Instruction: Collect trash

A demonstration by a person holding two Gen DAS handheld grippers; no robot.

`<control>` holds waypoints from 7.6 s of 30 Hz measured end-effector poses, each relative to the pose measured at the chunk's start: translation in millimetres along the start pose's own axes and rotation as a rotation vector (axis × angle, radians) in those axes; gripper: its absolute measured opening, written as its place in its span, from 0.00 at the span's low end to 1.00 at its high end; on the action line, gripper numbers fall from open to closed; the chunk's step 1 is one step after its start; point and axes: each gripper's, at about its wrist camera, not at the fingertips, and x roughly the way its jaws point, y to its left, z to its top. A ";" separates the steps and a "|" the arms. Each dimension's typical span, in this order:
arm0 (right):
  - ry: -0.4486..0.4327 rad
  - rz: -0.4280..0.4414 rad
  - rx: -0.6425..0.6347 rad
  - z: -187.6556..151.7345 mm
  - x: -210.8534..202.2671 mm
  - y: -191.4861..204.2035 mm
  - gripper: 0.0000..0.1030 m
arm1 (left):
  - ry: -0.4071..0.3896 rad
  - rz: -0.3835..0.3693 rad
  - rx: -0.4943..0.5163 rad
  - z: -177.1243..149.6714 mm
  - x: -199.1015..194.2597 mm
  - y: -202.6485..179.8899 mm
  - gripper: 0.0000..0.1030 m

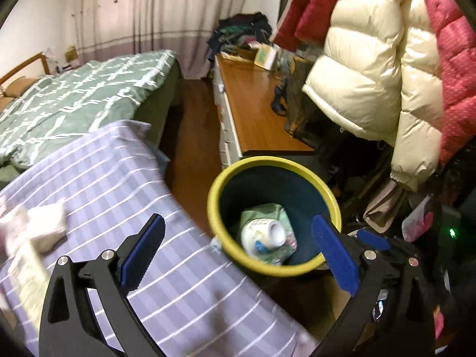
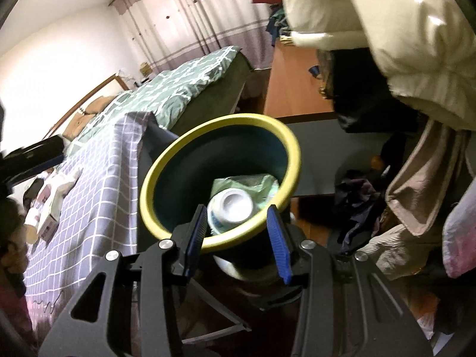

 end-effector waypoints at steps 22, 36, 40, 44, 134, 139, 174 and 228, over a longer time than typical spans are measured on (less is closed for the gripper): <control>0.088 0.230 -0.342 26.4 26.9 219.7 0.39 | -0.115 0.529 -0.340 -166.0 -194.0 261.3 0.95; 0.260 0.341 -0.593 34.5 119.0 405.0 0.48 | -0.154 0.544 -0.504 -203.2 -213.4 317.0 0.95; 0.318 0.284 -0.655 30.7 158.0 439.5 0.54 | -0.149 0.519 -0.510 -202.6 -209.9 310.9 0.95; 0.354 0.217 -0.707 27.6 189.1 463.2 0.64 | -0.141 0.509 -0.489 -199.6 -204.4 305.2 0.95; 0.134 -0.013 -0.173 44.8 58.4 134.4 0.48 | 0.050 0.297 -0.088 -143.6 -154.4 300.9 0.95; 0.143 -0.018 -0.177 45.7 61.9 134.6 0.52 | 0.058 0.230 0.019 -132.1 -150.7 316.0 0.95; 0.197 0.074 -0.251 43.2 73.7 172.8 0.59 | 0.241 0.018 0.140 -107.7 -104.7 344.0 0.84; 0.052 -0.004 -0.054 -3.3 -46.5 -9.8 0.60 | 0.175 -0.092 0.196 34.8 97.3 -77.3 0.92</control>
